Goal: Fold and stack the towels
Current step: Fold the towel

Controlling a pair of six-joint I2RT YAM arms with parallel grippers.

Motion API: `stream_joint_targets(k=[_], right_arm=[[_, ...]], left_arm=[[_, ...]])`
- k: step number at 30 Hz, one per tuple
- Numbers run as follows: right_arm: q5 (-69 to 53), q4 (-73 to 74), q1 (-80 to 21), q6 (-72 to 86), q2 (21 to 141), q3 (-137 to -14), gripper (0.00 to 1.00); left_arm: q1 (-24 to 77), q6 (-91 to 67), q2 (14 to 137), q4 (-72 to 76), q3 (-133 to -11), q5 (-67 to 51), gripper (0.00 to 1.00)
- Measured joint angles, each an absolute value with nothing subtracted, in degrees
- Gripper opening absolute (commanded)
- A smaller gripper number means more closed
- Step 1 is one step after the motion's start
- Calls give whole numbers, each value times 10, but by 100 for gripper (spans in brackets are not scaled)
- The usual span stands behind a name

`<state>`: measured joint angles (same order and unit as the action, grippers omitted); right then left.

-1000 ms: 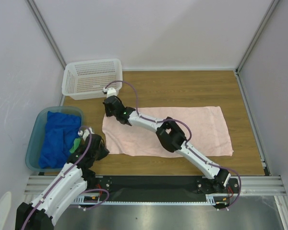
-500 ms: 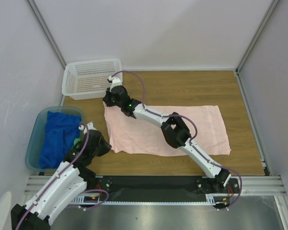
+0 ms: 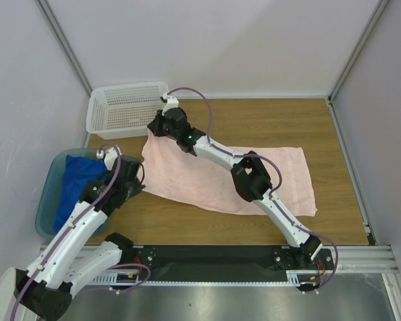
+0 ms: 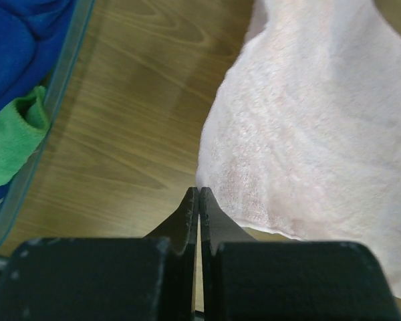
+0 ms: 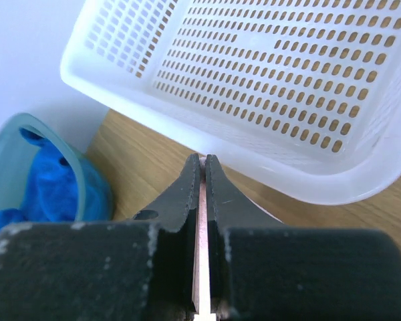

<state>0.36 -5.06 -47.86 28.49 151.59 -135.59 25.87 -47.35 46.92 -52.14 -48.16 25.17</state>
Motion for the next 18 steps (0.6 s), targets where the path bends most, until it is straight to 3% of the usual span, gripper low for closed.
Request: stream_joint_targets(k=[18], right_arm=[[-29, -81, -459, 405, 1516, -1365, 0]], left_arm=[[260, -378, 346, -477, -438, 164, 0]])
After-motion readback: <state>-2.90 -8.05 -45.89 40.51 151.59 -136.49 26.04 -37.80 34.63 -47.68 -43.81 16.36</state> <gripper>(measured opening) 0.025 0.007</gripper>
